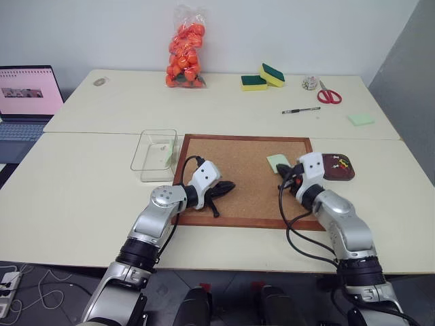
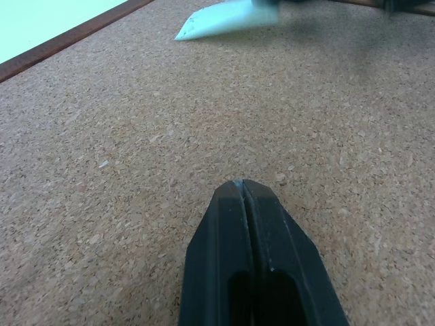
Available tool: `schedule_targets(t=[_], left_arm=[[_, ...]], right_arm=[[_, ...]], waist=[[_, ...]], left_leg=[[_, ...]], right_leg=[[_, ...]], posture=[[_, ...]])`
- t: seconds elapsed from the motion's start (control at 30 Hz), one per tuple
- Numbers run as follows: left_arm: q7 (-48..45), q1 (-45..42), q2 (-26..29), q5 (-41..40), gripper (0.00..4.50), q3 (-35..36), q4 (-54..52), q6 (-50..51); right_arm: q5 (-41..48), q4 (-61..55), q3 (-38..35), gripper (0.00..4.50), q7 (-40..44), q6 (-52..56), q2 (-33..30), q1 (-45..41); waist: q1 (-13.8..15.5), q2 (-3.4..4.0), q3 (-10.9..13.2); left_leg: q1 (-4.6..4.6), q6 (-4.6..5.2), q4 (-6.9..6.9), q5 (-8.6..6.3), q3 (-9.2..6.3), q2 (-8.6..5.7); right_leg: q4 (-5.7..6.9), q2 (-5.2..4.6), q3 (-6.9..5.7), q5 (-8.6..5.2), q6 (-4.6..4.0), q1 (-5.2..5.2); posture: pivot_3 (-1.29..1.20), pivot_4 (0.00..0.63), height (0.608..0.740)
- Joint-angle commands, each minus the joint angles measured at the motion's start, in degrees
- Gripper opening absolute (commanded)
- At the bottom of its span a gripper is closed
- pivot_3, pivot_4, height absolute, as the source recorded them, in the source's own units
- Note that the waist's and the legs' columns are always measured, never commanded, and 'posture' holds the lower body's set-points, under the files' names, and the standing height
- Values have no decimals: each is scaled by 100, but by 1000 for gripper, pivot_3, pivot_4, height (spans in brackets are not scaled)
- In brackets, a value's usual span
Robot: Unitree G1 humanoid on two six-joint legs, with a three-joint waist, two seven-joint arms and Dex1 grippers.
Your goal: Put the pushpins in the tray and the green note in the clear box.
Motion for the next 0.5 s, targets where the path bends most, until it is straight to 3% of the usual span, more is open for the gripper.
schedule_targets(t=[0.03,0.37,0.5], left_arm=[[-53,94,-2,83,0,-159,82,43],[317,-175,-133,-48,0,252,296,-238],[-11,-522,18,-87,706,277,378,-856]], right_arm=[[84,-318,-95,77,-12,15,-23,-23],[163,-639,-80,77,168,162,-220,81],[214,-739,-62,0,258,269,-308,72]], waist=[[1,0,0],[7,0,0],[-2,-5,3]], left_leg=[[0,0,0,0,-1,0],[-1,0,1,0,1,-1],[-3,0,2,0,0,1]], right_leg=[[0,0,0,0,0,0],[0,-1,2,0,0,0],[0,2,0,0,0,-3]], posture=[[0,150,740],[0,150,740],[0,150,740]])
